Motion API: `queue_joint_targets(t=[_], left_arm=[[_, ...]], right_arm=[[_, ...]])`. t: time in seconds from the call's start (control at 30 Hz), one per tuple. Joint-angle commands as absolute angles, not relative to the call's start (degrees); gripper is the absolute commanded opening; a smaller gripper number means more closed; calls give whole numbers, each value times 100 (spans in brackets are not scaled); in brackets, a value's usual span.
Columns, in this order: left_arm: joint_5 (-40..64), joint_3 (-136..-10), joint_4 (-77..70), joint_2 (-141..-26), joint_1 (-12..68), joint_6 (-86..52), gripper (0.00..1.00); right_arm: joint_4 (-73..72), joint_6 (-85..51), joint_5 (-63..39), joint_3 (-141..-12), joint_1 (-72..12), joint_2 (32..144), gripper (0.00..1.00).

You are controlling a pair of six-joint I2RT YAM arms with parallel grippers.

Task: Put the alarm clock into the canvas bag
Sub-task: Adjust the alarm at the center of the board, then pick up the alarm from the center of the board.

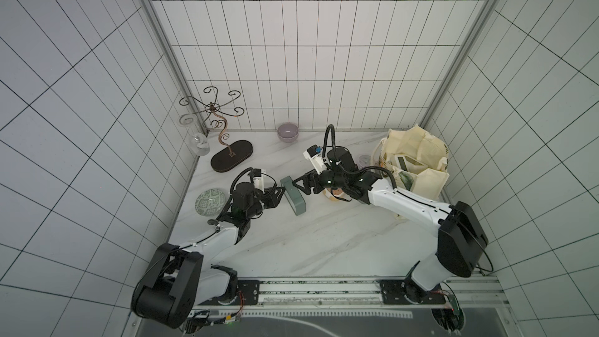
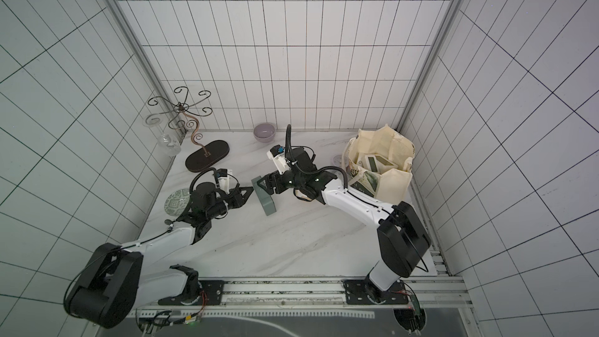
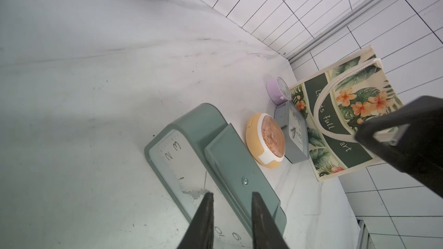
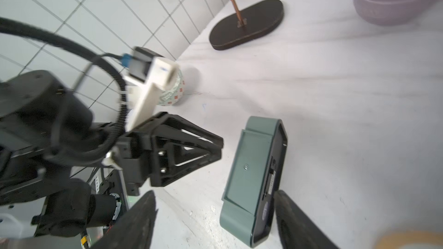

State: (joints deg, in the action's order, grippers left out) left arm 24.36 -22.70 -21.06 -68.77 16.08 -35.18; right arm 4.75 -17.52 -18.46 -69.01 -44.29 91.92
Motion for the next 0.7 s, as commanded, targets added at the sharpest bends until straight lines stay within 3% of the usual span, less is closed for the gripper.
queue_joint_targets(t=[0.0, 0.2, 0.4, 0.67], left_arm=[[2363, -2287, -1440, -6433, 1626, -3561, 33], [2030, -2454, -78, -5486, 1626, -3411, 56], [1581, -3058, 1298, -5168, 1627, -2906, 67], [1260, -3349, 1794, -5142, 1626, -2678, 80]], right_arm=[[994, -1747, -1039, -6618, -4652, 9235, 88], [1346, -1737, -595, -7014, -4944, 9677, 91], [1732, -1784, 92, -7624, -5191, 10283, 89], [1740, -1769, -107, -8207, -5291, 10984, 79]])
